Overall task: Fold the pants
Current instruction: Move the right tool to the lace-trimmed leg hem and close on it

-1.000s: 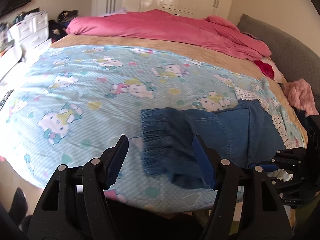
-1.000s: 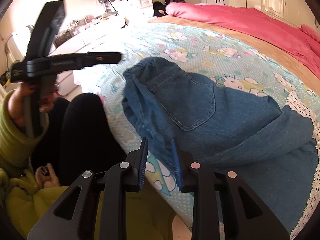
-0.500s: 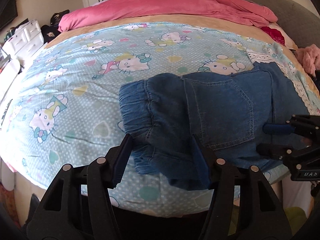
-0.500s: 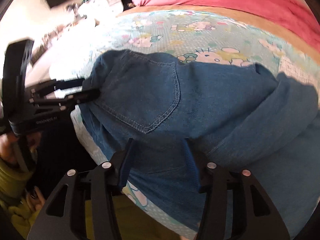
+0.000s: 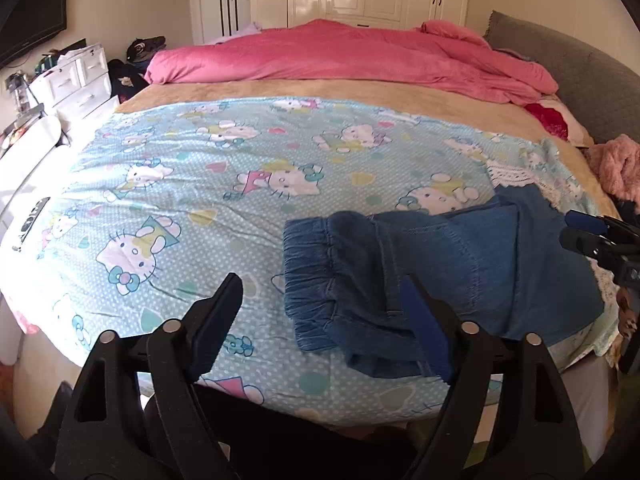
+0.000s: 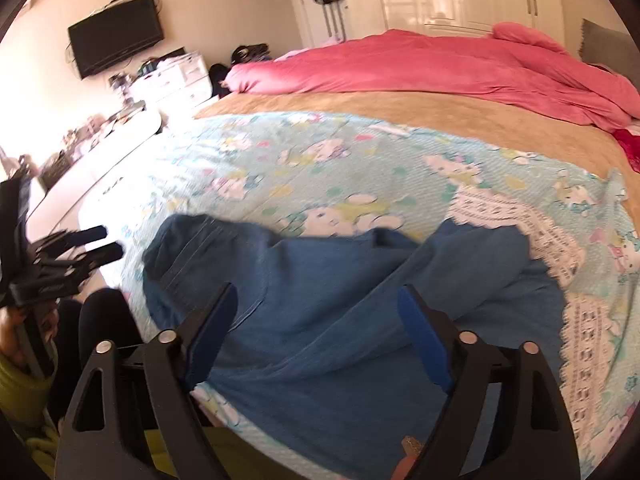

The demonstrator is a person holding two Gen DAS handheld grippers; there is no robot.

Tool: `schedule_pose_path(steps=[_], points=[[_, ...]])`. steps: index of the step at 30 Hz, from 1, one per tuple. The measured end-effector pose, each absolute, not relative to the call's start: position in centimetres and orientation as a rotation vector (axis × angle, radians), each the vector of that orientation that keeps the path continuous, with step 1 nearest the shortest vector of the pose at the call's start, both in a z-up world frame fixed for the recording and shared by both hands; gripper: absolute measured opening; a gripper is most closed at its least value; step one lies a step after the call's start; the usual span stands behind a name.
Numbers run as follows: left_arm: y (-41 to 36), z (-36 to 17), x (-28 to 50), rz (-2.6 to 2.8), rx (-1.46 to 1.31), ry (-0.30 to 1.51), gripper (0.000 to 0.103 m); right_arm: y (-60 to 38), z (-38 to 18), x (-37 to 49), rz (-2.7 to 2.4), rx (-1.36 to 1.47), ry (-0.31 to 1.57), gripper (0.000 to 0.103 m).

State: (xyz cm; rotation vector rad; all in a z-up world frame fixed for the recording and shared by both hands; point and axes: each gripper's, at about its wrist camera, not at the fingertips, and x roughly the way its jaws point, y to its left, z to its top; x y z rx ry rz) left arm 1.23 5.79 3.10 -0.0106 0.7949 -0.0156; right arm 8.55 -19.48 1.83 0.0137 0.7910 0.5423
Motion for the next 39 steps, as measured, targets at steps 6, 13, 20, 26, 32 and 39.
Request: schedule_pose_path(steps=[6, 13, 20, 26, 32, 39], points=[[4.3, 4.2, 1.0, -0.048, -0.005, 0.772, 0.084, -21.6, 2.9, 10.8, 0.466, 0.028, 0.767, 0.084], [1.4, 4.2, 1.4, -0.104, 0.019, 0.779, 0.088, -23.4, 3.9, 13.1, 0.406, 0.021, 0.748, 0.084], [-1.4, 3.5, 2.6, -0.180, 0.026, 0.795, 0.089, -25.0, 4.3, 15.0, 0.370, 0.037, 0.749, 0.084], [-3.6, 2.8, 4.0, -0.231, 0.019, 0.824, 0.090, -25.8, 3.1, 17.0, 0.352, 0.035, 0.784, 0.084], [-6.3, 1.1, 5.9, -0.321, -0.015, 0.879, 0.090, -26.3, 0.3, 19.9, 0.319, 0.008, 0.862, 0.098], [-9.8, -2.0, 7.5, -0.383, 0.020, 0.937, 0.090, -27.5, -4.4, 23.8, 0.259, 0.043, 0.995, 0.098]])
